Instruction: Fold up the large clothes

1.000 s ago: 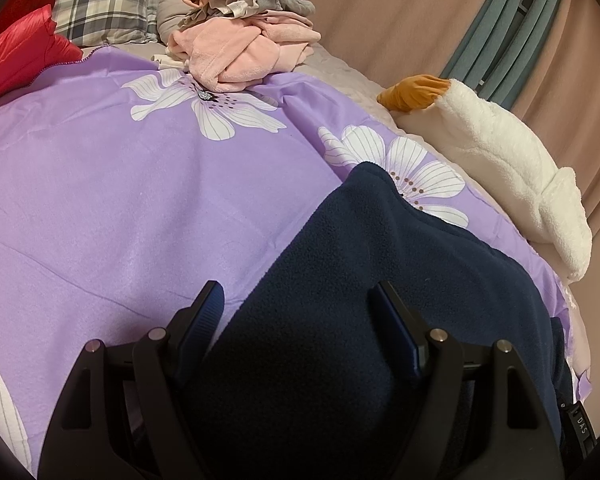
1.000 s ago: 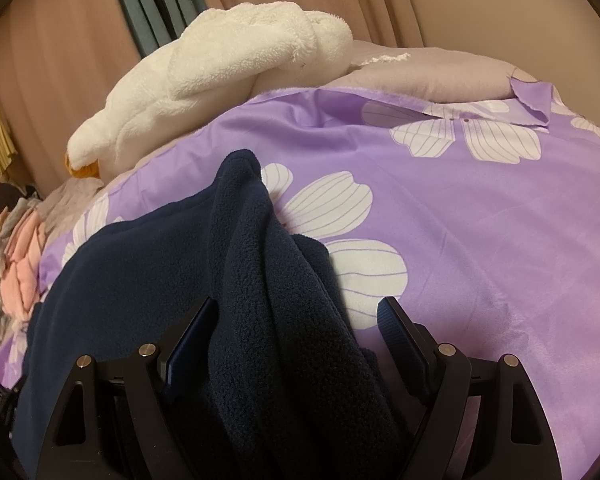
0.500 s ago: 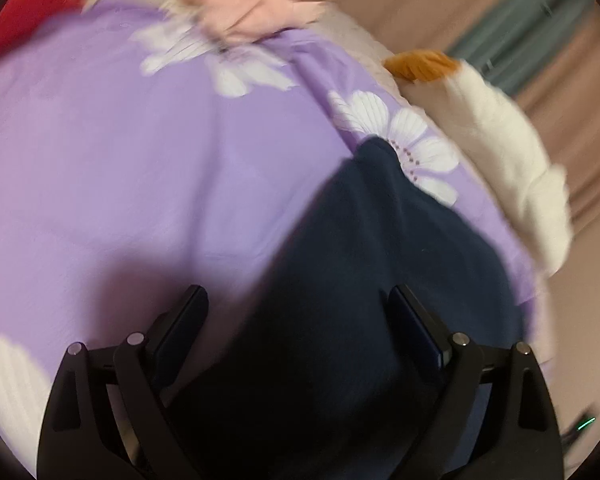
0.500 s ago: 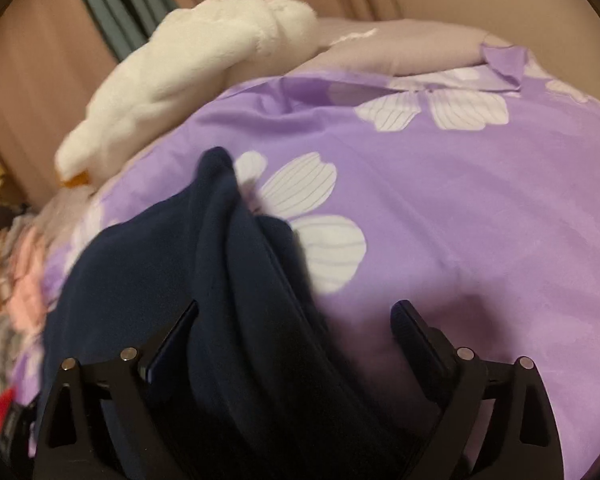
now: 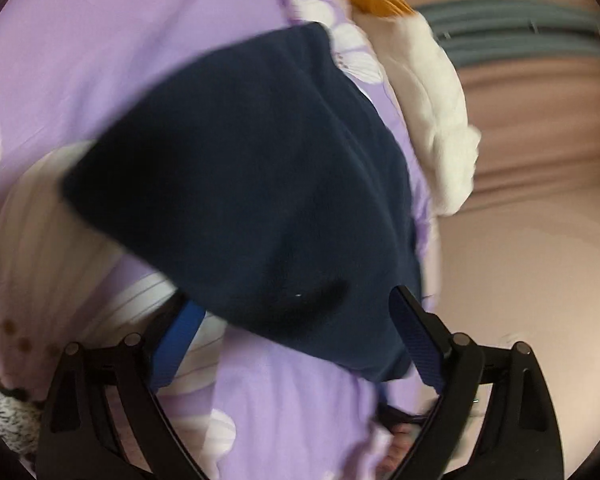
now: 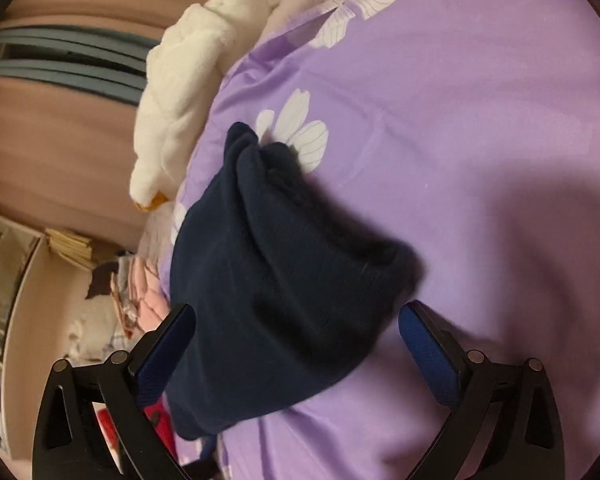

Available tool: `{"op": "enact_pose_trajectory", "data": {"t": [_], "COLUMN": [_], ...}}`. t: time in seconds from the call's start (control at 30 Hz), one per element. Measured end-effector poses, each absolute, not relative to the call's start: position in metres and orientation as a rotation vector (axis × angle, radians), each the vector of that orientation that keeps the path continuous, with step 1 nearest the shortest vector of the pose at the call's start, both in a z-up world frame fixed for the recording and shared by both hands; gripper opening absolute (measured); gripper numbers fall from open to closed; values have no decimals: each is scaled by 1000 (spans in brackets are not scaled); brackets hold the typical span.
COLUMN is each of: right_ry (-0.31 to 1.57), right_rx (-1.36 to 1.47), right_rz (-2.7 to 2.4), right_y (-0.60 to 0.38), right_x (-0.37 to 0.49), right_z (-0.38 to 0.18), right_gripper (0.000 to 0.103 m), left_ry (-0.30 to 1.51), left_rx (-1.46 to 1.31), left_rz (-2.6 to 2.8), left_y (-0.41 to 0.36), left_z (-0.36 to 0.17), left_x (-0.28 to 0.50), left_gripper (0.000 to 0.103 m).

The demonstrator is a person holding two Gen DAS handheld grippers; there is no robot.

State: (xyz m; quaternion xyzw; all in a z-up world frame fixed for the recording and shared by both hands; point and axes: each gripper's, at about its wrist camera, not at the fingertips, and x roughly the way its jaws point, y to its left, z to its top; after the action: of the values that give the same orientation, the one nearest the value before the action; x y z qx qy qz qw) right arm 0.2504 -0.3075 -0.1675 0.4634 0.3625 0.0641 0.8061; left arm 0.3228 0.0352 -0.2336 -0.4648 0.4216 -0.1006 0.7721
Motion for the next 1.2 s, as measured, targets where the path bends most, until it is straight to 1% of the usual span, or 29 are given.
{"op": "enact_pose_trajectory", "data": {"t": [0.1, 0.2, 0.23, 0.3, 0.33, 0.37, 0.4, 0.43, 0.47, 0.53, 0.57, 0.67, 0.77, 0.83, 0.93, 1.07, 1.13, 1.2], "right_ry": [810, 804, 793, 777, 769, 756, 749, 749, 746, 695, 694, 718, 708, 670, 632, 683, 744, 764], "right_rx": [954, 923, 939, 985, 991, 986, 954, 931, 907, 833, 820, 815, 778, 672, 602, 567, 541, 531], "right_rz": [179, 177, 183, 197, 198, 201, 196, 202, 200, 195, 199, 231, 274, 282, 332, 332, 301, 299], "right_y": [-284, -266, -265, -261, -260, -257, -254, -250, -249, -244, -242, -247, -247, -239, -238, -238, -235, -238], "right_x": [261, 283, 289, 307, 312, 319, 324, 327, 329, 328, 327, 322, 296, 265, 211, 159, 145, 136], "right_z": [-167, -165, -167, -171, -171, -170, -171, -174, -177, -177, -176, -167, -143, -118, -97, -108, -123, -134], "right_gripper": [101, 103, 103, 103, 101, 88, 76, 61, 52, 49, 48, 40, 40, 40, 40, 41, 42, 42], "left_ry": [920, 902, 890, 900, 910, 904, 900, 899, 887, 862, 854, 856, 862, 863, 806, 842, 865, 854], "left_rx": [-1026, -1145, -1193, -1248, -1242, -1217, -1180, -1116, -1065, -937, -897, -829, -733, -699, -606, -538, -512, -514], "left_rz": [-234, -242, -275, -352, -372, -346, -306, -263, -242, -186, -161, -120, -103, -115, -170, -160, -157, -176], "left_y": [15, 15, 17, 18, 15, 14, 11, 4, -2, -16, -23, -29, -36, -39, -41, -51, -56, -57], "left_z": [-236, -244, -246, -251, -254, -255, -255, -254, -250, -241, -236, -219, -194, -175, -155, -167, -180, -194], "left_x": [348, 378, 388, 409, 421, 426, 431, 439, 442, 447, 448, 441, 426, 406, 357, 310, 304, 303], "left_gripper": [94, 93, 92, 84, 75, 64, 60, 55, 53, 50, 49, 44, 42, 42, 43, 43, 44, 47]}}
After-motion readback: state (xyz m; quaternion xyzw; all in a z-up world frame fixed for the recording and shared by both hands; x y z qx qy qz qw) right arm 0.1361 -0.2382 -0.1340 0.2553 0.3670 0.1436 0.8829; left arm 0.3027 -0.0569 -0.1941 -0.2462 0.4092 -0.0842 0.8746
